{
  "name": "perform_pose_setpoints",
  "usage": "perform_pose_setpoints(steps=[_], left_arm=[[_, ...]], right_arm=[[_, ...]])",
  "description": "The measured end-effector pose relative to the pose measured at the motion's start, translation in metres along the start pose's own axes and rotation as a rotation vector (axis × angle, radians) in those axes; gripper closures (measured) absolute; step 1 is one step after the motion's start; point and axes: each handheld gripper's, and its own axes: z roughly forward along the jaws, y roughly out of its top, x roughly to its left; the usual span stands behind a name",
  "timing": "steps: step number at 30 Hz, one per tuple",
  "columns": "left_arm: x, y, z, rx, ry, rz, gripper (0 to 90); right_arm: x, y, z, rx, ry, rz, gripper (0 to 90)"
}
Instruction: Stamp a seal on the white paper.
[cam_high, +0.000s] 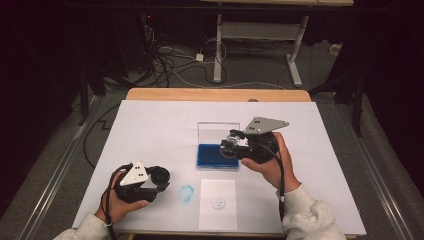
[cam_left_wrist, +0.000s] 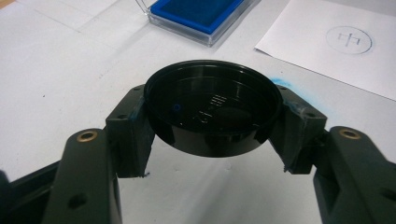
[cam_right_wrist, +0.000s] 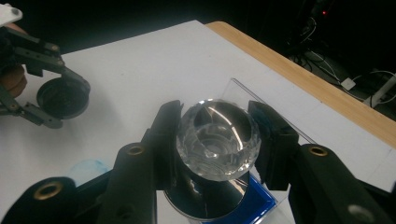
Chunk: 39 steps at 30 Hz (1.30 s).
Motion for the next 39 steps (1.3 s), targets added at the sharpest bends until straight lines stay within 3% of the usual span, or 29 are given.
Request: perform_pose_setpoints(steps=[9, 22, 39], left_arm=[[0.000, 0.000, 0.001, 0.003, -0.004, 0.008, 36.6], [-0.001, 0.002, 0.002, 0.018, -0.010, 0.022, 36.6], [-0.001, 0.002, 0.003, 0.026, -0.007, 0.025, 36.6]], right_arm=[[0.012, 0.001, -0.009, -0.003, 0.039, -0.023, 56.6], [0.027, -0.008, -0.013, 0.035, 0.083, -0.056, 56.6], [0.044, -0.019, -0.015, 0.056, 0.110, -0.093, 56.6]])
